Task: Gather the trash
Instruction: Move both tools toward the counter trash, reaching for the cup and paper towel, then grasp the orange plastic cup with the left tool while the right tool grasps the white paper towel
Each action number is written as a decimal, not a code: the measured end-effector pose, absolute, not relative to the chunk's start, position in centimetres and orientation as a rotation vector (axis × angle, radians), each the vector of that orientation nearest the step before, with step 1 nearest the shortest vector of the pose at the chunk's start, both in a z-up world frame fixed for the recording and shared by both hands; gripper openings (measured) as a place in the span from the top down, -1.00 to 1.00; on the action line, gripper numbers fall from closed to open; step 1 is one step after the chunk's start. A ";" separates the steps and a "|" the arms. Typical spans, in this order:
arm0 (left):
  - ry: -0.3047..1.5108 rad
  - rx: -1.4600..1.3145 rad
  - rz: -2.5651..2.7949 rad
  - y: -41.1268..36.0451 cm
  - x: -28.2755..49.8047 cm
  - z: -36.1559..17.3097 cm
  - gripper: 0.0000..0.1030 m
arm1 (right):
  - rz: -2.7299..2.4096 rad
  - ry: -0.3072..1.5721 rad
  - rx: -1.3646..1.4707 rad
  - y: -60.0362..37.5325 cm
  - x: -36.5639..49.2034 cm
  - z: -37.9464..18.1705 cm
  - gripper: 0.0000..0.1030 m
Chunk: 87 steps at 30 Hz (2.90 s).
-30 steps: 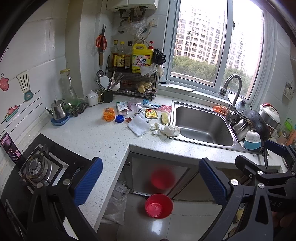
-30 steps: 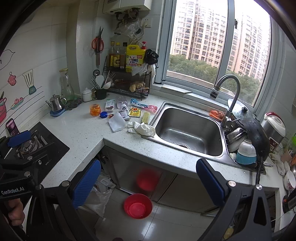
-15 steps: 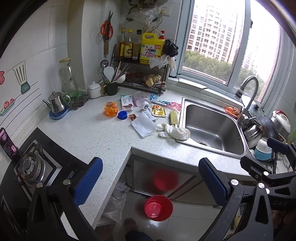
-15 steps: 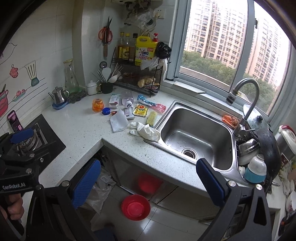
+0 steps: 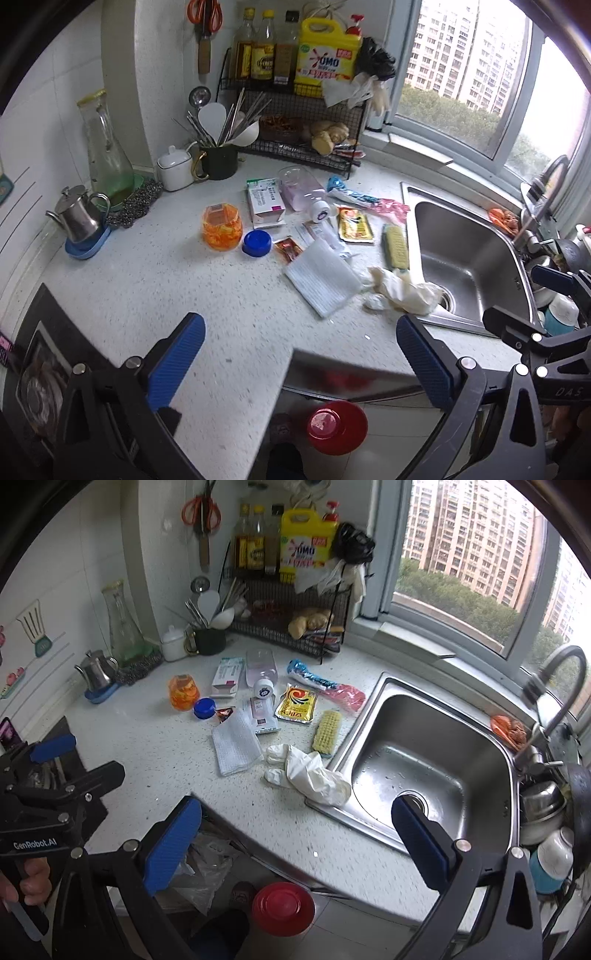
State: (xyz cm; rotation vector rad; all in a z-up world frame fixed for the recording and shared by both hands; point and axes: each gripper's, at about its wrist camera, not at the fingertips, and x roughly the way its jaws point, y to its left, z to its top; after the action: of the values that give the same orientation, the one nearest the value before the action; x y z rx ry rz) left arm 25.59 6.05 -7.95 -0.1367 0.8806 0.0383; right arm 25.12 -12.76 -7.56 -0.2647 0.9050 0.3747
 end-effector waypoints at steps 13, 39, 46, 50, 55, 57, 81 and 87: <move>1.088 -0.135 -0.003 11.1 39.6 -14.7 -1.00 | 0.386 1.108 -0.266 -7.9 36.9 -12.6 -0.86; 1.281 -0.127 0.012 14.1 39.5 -20.8 -1.00 | 0.665 1.449 -0.295 -0.9 40.6 -22.1 0.77; 1.244 -0.130 0.029 15.8 39.8 -19.0 -1.00 | 0.656 1.359 -0.268 -2.6 38.3 -18.3 0.94; 1.216 -0.147 0.061 17.6 41.6 -17.8 -1.00 | 0.626 1.308 -0.213 -4.0 38.1 -15.0 0.94; 1.206 -0.112 0.081 19.7 45.0 -18.0 -1.00 | 0.568 1.284 -0.193 -4.8 39.4 -12.5 0.94; 1.218 -0.115 0.081 20.3 46.6 -18.6 -1.00 | 0.549 1.287 -0.186 -4.8 40.4 -12.5 0.94; 1.193 -0.018 -0.016 18.7 48.7 -18.7 -0.23 | 0.504 1.252 -0.145 -4.0 41.1 -13.5 0.94; 1.120 -0.008 -0.099 14.1 43.2 -14.3 -0.23 | 0.481 1.210 -0.141 -6.5 38.2 -11.2 0.94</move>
State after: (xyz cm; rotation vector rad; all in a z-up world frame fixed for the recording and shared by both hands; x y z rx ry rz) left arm 43.22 14.14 -14.25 -0.0080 1.1203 -0.0994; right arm 38.18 -6.46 -11.15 -0.1414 1.2096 0.4810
